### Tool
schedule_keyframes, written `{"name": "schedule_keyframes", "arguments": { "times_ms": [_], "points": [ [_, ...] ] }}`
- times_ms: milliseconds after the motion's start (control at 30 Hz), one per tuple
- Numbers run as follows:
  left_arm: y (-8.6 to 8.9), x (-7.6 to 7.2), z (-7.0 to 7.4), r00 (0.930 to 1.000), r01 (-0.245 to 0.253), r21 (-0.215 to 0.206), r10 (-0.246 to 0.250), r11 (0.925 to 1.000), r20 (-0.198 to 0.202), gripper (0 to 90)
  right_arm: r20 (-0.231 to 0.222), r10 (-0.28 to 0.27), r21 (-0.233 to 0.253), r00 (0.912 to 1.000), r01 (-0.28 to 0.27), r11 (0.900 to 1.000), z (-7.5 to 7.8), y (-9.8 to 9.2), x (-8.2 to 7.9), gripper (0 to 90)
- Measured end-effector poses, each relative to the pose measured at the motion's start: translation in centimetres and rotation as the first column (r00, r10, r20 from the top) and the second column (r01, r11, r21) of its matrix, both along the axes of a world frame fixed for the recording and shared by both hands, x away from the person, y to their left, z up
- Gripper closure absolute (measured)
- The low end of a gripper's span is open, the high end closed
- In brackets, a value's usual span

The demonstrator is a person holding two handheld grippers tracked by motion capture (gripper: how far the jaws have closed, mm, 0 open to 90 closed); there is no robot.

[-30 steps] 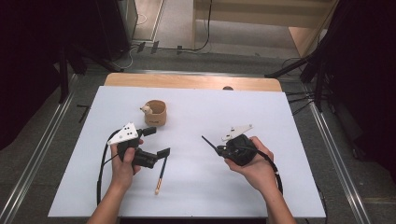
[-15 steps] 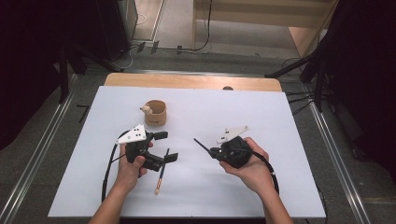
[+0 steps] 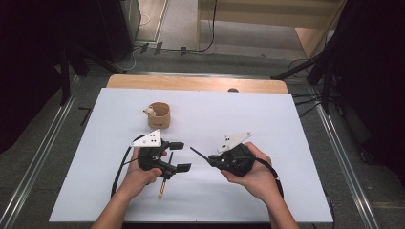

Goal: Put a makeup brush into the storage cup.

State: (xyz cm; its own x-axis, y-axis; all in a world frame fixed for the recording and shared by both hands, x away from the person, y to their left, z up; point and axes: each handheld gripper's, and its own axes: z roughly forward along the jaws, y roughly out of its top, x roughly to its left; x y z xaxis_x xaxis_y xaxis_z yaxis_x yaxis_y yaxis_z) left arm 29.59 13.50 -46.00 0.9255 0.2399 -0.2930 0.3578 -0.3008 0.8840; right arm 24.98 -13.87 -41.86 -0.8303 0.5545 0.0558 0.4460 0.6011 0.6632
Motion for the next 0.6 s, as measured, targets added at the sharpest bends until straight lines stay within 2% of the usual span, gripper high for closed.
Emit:
{"name": "schedule_keyframes", "arguments": {
  "times_ms": [233, 333, 400, 467, 600],
  "points": [
    [-0.3, -0.1, 0.0, 0.9989, 0.04, -0.013, -0.04, 0.9991, -0.023, 23.8, 0.005, 0.05, 0.007, 0.9987, -0.051, 0.999, 0.0, 0.5, -0.3, 85.5],
    [-0.2, -0.1, 0.1, 0.9977, 0.057, -0.022, -0.058, 0.9981, -0.036, 34.3, 0.004, 0.072, 0.012, 0.9974, -0.072, 0.997, 0.0, 0.7, -0.4, 85.5],
    [-0.3, 0.0, 0.0, 0.9962, 0.075, -0.02, -0.076, 0.997, -0.042, 36.0, 0.001, 0.081, 0.016, 0.9967, -0.081, 0.997, 0.1, 0.8, -0.5, 85.5],
    [-0.2, 0.1, 0.0, 0.9958, 0.074, -0.024, -0.075, 0.997, -0.053, 38.1, 0.002, 0.093, 0.019, 0.9956, -0.094, 0.995, 0.1, 0.9, -0.5, 85.5],
    [-0.1, 0.4, 0.0, 0.991, 0.108, -0.036, -0.111, 0.9935, -0.075, 43.1, 0.0, 0.117, 0.018, 0.9931, -0.117, 0.993, 0.0, 1.2, -0.6, 85.5]
  ]
}}
